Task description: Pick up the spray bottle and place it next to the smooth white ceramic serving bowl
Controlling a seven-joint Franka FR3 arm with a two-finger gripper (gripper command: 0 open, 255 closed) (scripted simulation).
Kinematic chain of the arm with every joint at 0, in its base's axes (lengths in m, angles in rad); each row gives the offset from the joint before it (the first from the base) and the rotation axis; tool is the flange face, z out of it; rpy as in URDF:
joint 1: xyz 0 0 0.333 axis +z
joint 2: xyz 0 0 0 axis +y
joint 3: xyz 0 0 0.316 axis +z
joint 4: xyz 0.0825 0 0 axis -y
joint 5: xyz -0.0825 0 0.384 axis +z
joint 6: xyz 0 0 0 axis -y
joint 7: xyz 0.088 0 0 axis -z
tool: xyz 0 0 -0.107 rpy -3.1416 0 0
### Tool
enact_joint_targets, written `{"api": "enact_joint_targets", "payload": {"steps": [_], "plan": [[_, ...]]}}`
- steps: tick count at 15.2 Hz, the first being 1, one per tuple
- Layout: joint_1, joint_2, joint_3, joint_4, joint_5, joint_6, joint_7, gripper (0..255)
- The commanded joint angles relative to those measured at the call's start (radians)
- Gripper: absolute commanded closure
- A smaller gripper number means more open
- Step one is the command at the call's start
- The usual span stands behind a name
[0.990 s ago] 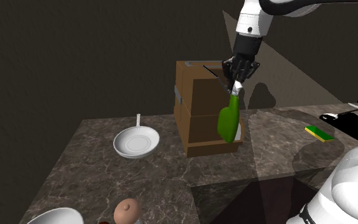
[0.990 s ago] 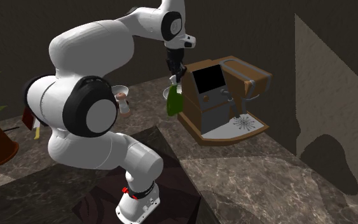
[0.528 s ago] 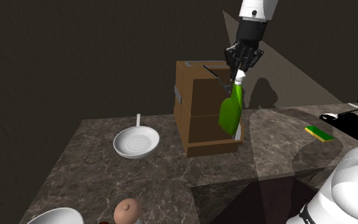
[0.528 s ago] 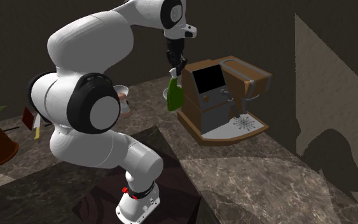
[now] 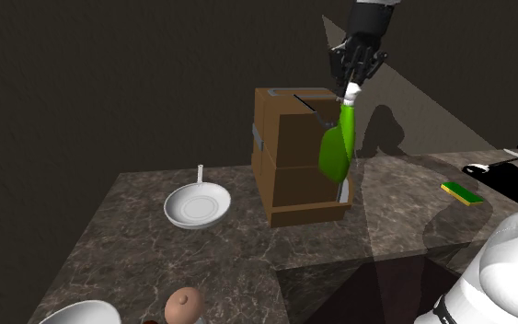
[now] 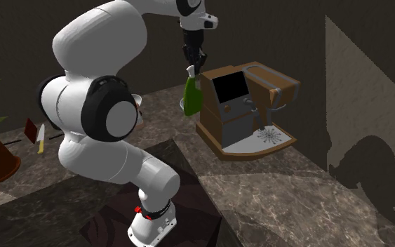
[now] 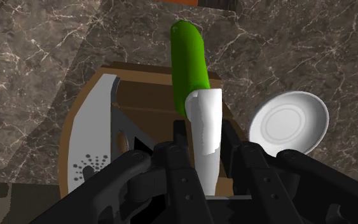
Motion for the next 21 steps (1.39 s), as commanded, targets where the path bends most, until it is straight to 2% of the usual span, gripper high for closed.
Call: {"api": "enact_joint_targets", "payload": {"steps": [1, 7, 14, 21], "plan": [[-0.001, 0.015, 0.001, 0.042, -0.001, -0.026, 0.002, 255], [-0.002, 0.059, 0.001, 0.163, -0.005, -0.104, 0.006, 255], [0.037, 0.11, 0.127, 0.122, 0.024, -0.004, 0.166, 255], [0.076, 0.218, 0.255, 0.142, 0.019, 0.09, 0.328, 255]]}}
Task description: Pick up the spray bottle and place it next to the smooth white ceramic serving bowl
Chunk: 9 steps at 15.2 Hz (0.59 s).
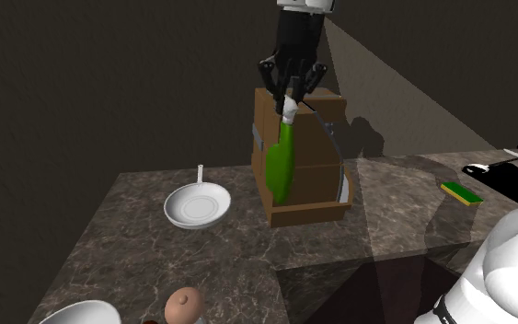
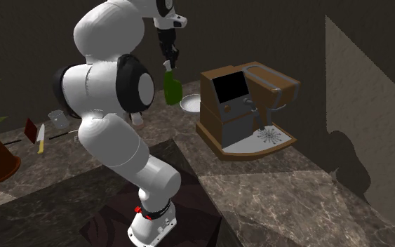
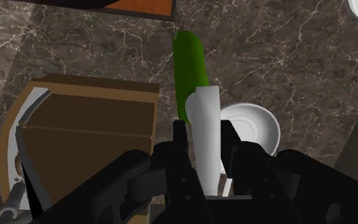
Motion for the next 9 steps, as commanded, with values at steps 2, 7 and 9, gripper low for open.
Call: {"api": "enact_joint_targets", "payload": {"steps": [2, 7, 9], "plan": [[0.016, 0.063, 0.053, 0.027, -0.014, 0.037, 0.071, 255], [0.052, 0.19, 0.141, 0.094, -0.064, 0.088, 0.197, 255], [0.071, 0.251, 0.173, 0.131, -0.094, 0.103, 0.249, 255]]}}
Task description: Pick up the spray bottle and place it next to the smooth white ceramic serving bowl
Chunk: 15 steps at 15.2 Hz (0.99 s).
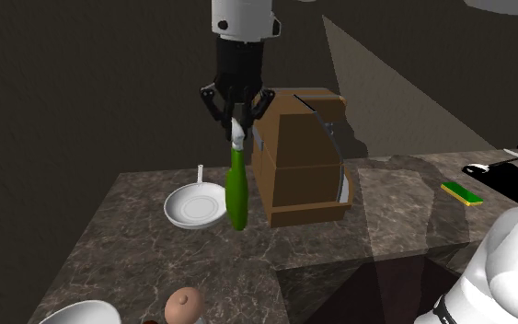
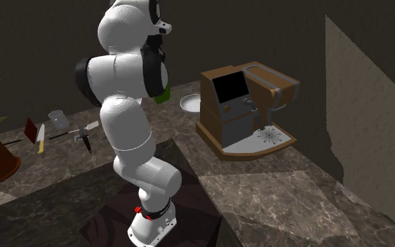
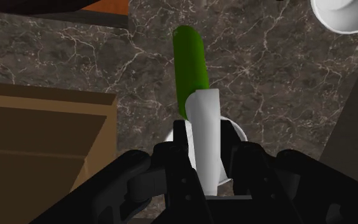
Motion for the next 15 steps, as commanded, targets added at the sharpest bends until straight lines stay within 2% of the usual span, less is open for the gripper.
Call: {"api": "enact_joint_targets", "payload": {"steps": [1, 7, 13, 15], "plan": [[0.022, 0.058, 0.032, 0.033, -0.031, 0.017, 0.056, 255], [0.122, 0.276, 0.094, 0.199, -0.162, 0.027, 0.211, 255], [0.288, 0.532, 0.096, 0.462, -0.308, -0.022, 0.328, 255], [0.279, 0.522, 0.094, 0.419, -0.302, 0.011, 0.33, 255]]}}
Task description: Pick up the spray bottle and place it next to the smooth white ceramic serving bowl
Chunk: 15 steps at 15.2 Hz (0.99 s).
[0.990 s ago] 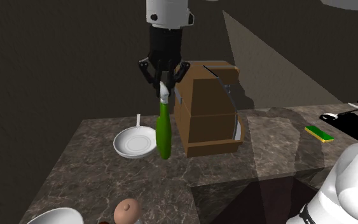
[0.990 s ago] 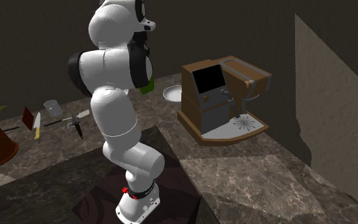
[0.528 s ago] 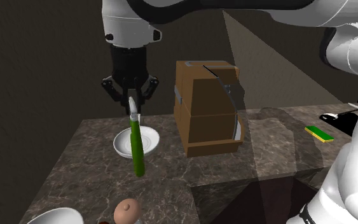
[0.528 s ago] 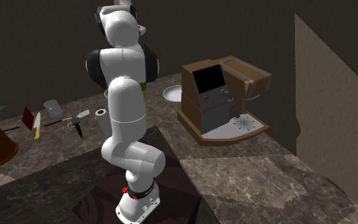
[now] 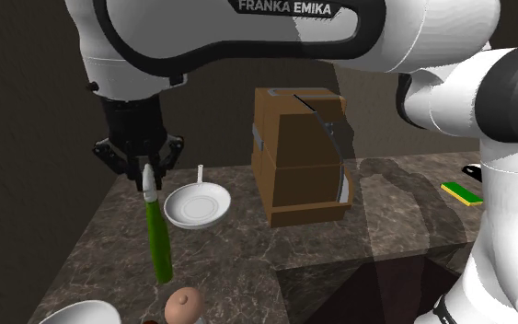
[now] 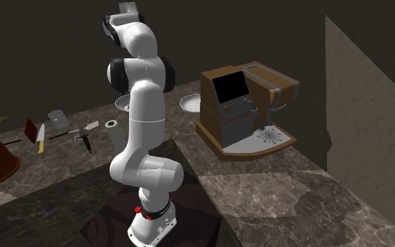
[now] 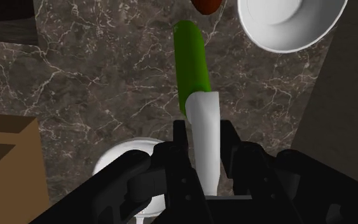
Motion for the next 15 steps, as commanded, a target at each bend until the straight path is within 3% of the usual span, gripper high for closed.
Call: {"api": "enact_joint_targets", "payload": {"steps": [1, 15], "plan": [[-0.003, -0.003, 0.0, -0.034, 0.0, 0.03, 0.008, 255], [-0.043, -0.021, -0.003, -0.252, 0.003, 0.228, 0.027, 255]]}}
